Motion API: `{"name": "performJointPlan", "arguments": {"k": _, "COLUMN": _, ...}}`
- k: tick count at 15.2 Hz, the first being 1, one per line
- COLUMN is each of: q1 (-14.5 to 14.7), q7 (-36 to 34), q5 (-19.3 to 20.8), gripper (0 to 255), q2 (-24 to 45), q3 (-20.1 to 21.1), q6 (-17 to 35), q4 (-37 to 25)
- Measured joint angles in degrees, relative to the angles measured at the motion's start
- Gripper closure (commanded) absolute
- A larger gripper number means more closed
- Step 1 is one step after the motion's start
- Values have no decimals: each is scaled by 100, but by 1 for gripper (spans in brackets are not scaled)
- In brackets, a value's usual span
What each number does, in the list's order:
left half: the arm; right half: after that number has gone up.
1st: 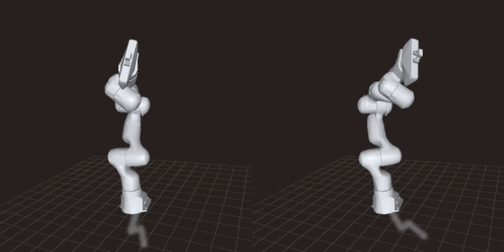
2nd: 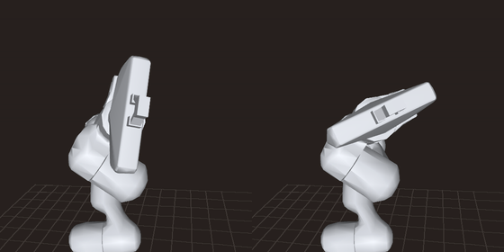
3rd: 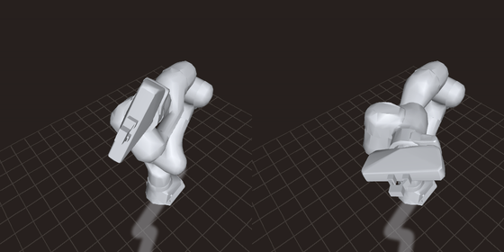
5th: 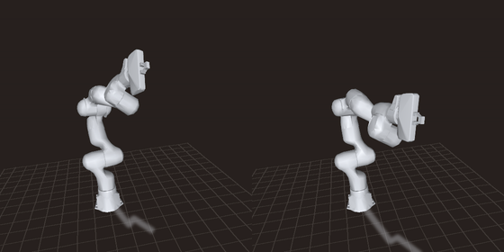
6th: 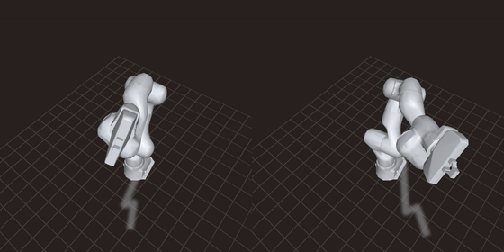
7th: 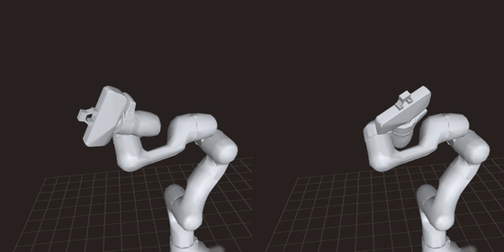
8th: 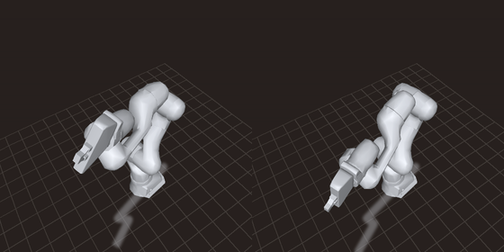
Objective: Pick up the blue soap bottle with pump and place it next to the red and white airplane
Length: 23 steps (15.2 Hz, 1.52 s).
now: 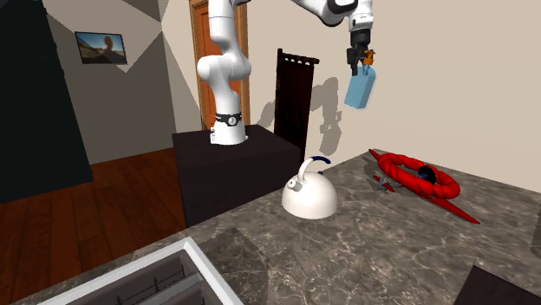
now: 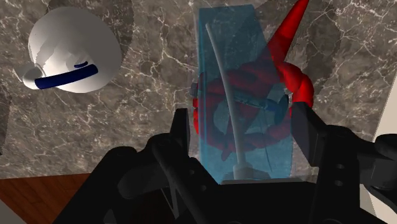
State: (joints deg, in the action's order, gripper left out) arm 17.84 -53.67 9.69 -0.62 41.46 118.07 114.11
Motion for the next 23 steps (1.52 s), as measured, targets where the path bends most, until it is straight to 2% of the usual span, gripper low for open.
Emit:
{"name": "performJointPlan", "arguments": {"k": 4, "q1": 141, "q7": -413, "q5": 285, "gripper": 255, "q2": 328, "q3": 129, "q6": 56, "q4": -123}}
{"name": "performJointPlan", "arguments": {"k": 23, "q1": 298, "q7": -1169, "q5": 1163, "gripper": 255, "q2": 1111, "q3": -3, "q6": 1235, "q4": 593}}
